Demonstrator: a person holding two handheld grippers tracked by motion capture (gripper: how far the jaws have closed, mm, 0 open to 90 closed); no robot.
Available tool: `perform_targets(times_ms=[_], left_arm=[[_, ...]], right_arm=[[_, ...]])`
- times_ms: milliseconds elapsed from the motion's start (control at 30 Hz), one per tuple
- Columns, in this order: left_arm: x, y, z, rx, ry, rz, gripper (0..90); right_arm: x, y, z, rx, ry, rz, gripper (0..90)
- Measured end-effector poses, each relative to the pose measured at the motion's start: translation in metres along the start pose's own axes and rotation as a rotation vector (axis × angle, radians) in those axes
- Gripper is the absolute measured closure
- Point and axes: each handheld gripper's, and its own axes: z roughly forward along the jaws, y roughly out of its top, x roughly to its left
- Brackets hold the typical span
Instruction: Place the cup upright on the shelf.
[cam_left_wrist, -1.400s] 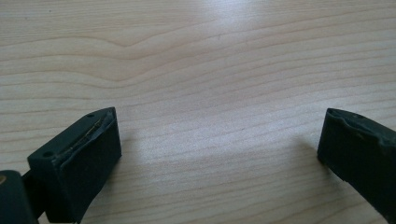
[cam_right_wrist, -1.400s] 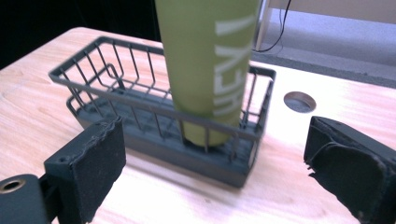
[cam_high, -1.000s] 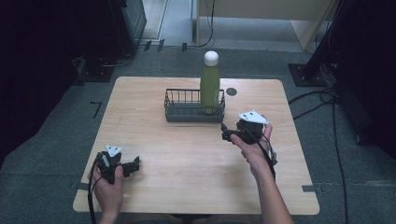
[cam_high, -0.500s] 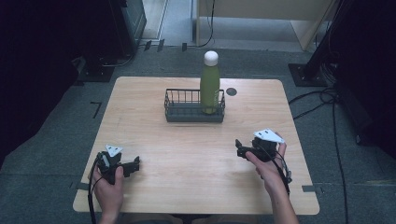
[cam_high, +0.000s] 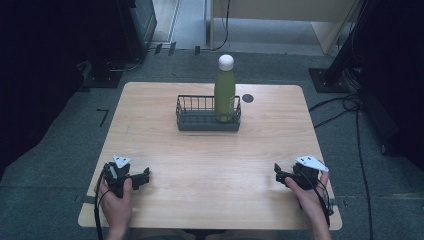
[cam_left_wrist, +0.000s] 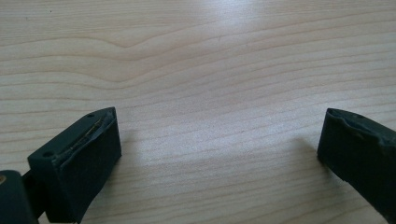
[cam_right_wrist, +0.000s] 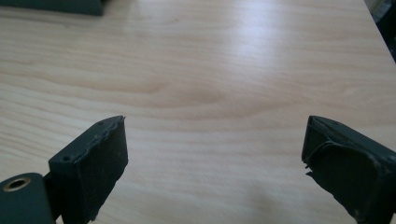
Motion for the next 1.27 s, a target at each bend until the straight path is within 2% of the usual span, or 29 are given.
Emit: perform_targets(times_ms=[233,367,533,567,667,933,1267], left_arm=[[0.0,0.0,0.0,0.001,0.0,0.001,0.0],[0.0,0.0,0.0,0.002,0.0,0.002,0.0],[0.0,0.0,0.0,0.002,0.0,0.001,0.0],[0.0,0.0,0.0,0.001,0.0,0.0,0.0],[0.0,0.0,0.0,0.001,0.0,0.0,0.0],[0.0,0.0,0.0,0.0,0.0,-0.001,0.0],[0.0,0.0,0.0,0.001,0.0,0.001,0.0]], right_arm=[[-0.023,-0.017,-0.008,0.029,-0.05,0.029,7.0],[-0.037,-0.029,-0.016,0.052,-0.1,0.022,7.0],[-0.044,-0.041,-0.015,0.089,-0.115,0.027,6.5],[-0.046,-0.042,-0.015,0.098,-0.092,0.049,6.6],[-0.048,-0.042,-0.015,0.104,-0.09,0.057,5.8],[-0.046,-0.041,-0.012,0.122,-0.064,0.034,0.5],[-0.046,-0.04,-0.012,0.125,-0.057,0.028,0.1]])
